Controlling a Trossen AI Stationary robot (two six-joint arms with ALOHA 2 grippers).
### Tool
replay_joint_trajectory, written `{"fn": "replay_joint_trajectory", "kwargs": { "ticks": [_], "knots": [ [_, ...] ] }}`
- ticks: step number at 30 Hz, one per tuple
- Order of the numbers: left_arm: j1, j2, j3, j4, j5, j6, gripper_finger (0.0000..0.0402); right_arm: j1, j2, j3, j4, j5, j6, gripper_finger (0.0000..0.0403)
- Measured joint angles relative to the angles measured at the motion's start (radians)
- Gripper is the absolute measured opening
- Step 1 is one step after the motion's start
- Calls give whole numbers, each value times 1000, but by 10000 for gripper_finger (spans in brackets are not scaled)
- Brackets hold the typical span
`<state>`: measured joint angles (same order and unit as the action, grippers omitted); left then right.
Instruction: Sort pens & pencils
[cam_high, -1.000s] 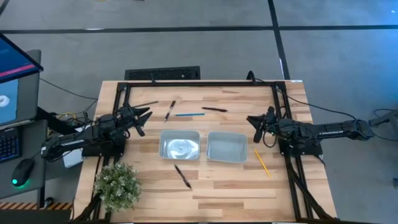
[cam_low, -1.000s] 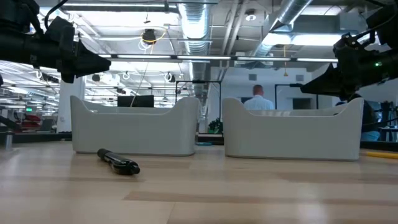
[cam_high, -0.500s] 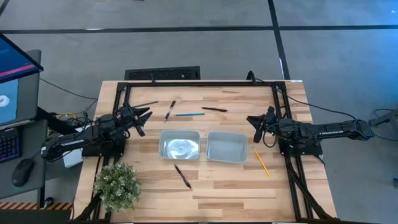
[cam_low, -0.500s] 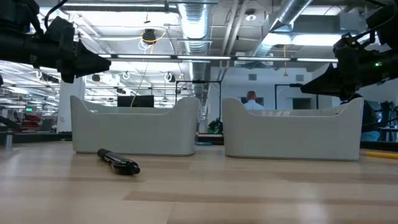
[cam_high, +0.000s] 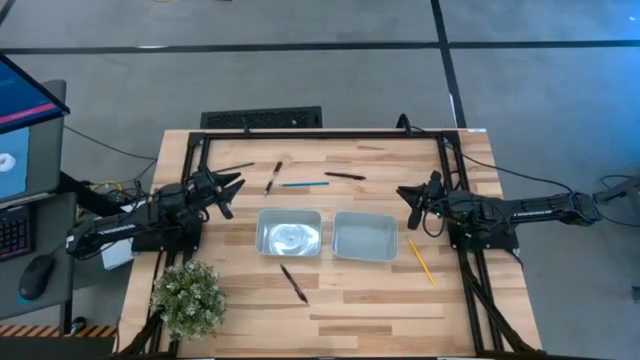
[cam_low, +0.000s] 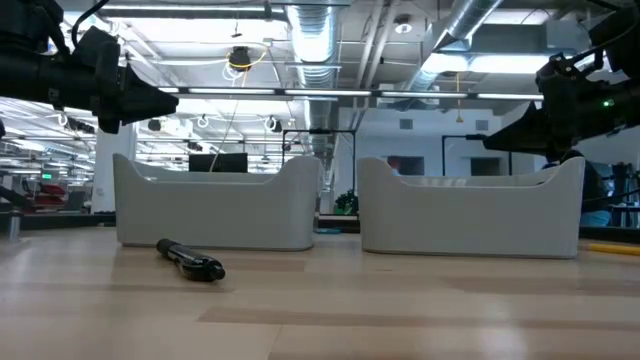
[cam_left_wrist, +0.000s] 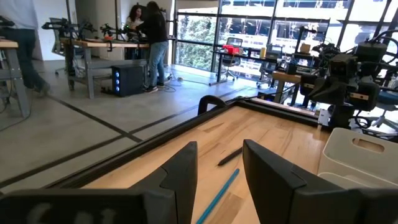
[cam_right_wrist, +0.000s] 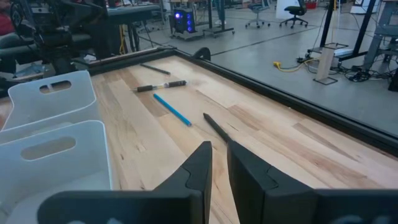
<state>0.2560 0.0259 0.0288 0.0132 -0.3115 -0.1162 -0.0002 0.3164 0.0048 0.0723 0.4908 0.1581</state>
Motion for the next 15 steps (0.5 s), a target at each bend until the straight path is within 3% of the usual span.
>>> {"fn": "replay_joint_trajectory", "kwargs": {
  "ticks": [8,15],
  "knots": [
    [0,0,0,0,-1,10,119,0,0,0,0,0,0,72],
    [0,0,0,0,-11,184,119,-2,0,0,0,4,-35,72]
  ]
}}
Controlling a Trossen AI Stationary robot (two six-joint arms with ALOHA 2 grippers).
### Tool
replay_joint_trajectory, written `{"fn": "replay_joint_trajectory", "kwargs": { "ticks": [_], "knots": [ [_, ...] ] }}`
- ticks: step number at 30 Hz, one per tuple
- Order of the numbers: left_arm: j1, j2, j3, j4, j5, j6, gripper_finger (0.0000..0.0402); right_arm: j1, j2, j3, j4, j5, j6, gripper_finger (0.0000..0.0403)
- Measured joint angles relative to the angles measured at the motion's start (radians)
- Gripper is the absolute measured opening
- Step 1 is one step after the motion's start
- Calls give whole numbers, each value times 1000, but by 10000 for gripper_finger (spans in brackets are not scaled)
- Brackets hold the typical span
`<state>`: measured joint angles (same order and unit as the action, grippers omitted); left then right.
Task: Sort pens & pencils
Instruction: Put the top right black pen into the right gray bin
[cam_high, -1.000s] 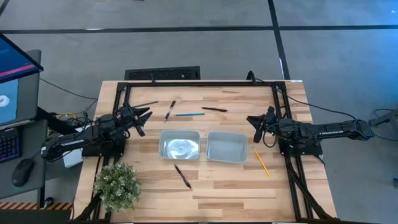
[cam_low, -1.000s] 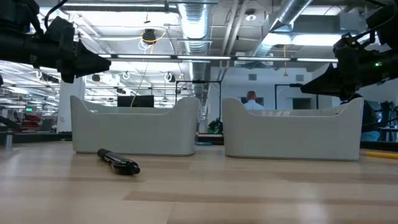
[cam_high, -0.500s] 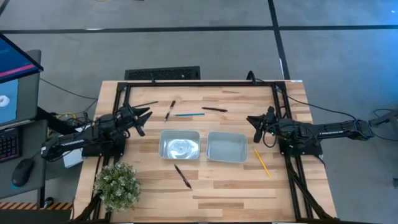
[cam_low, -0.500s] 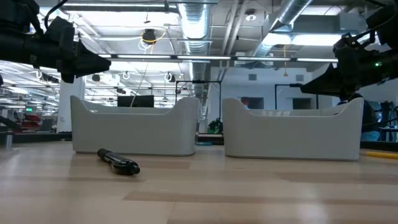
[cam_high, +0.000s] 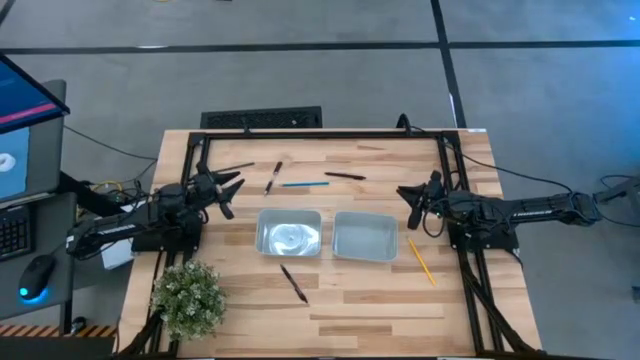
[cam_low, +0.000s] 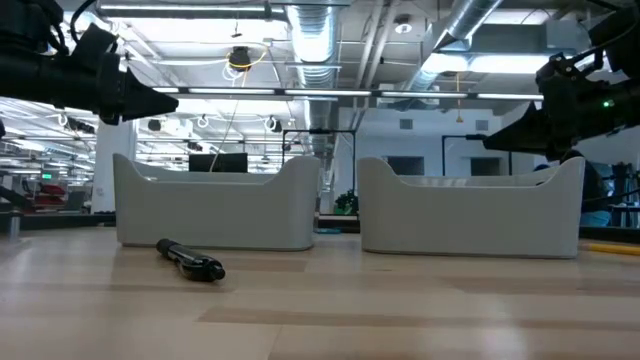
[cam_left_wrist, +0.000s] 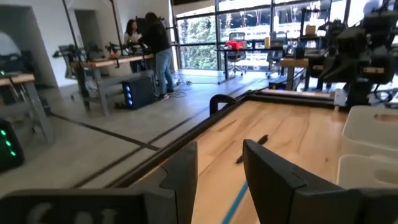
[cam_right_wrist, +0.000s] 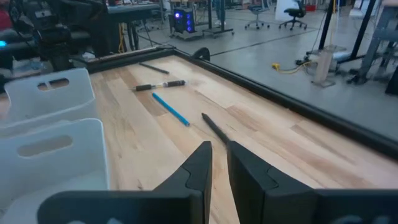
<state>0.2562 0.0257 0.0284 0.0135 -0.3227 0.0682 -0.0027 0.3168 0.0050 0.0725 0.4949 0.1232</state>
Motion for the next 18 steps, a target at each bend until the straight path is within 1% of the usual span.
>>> {"fn": "replay_joint_trajectory", "kwargs": {
  "ticks": [4,9,11,15,18],
  "knots": [
    [0,0,0,3,3,14,119,-6,0,0,16,1,-65,72],
    [0,0,0,2,7,-30,119,-14,0,2,42,1,-62,72],
    [0,0,0,2,8,-36,119,-19,0,10,55,-10,-36,72],
    [0,0,0,2,8,-36,119,-19,-1,17,152,-22,39,72],
    [0,0,0,2,9,-37,119,-19,0,18,161,-22,77,72]
  ]
}}
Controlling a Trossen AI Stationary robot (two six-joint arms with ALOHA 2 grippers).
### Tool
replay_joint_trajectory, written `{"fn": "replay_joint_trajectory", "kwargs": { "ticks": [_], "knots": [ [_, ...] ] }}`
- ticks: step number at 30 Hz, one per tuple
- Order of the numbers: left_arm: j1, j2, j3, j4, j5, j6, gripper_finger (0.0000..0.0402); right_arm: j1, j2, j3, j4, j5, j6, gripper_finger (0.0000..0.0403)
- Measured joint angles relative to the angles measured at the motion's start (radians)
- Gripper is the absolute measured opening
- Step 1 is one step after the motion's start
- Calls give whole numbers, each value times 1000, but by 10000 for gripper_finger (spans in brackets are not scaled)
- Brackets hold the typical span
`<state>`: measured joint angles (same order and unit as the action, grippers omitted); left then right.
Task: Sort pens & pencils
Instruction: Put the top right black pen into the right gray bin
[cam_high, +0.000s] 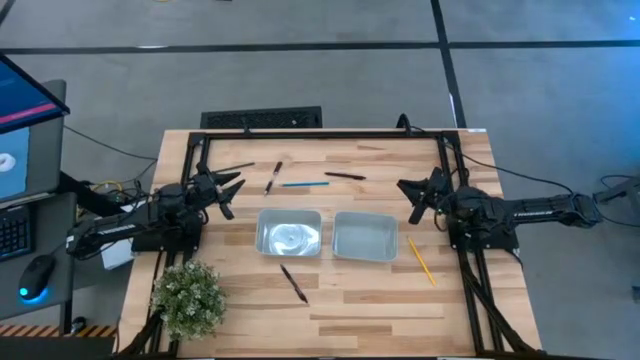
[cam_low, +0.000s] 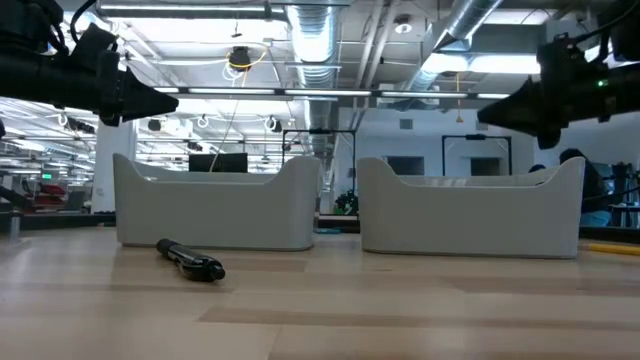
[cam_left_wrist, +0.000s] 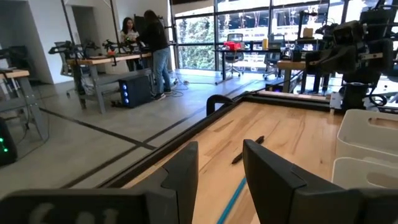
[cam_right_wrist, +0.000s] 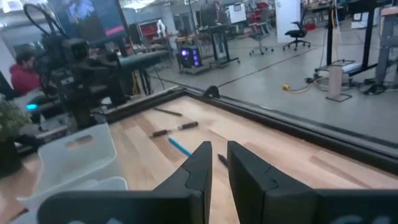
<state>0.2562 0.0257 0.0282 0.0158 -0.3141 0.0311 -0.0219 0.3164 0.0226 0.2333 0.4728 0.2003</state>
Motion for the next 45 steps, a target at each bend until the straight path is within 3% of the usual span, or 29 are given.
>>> {"fn": "replay_joint_trajectory", "kwargs": {
  "ticks": [10,18,28,33,45],
  "knots": [
    [0,0,0,1,20,-14,119,-14,0,15,-19,1,9,72],
    [0,0,-1,3,-7,-139,119,-62,69,223,-19,1,-178,72],
    [0,0,-1,5,-9,-67,119,-146,386,617,-168,0,-284,72],
    [0,0,-1,5,-10,-66,119,-156,550,797,-171,0,-258,72],
    [0,0,-1,5,-10,-68,119,-178,812,1058,-222,-1,-342,72]
  ]
}}
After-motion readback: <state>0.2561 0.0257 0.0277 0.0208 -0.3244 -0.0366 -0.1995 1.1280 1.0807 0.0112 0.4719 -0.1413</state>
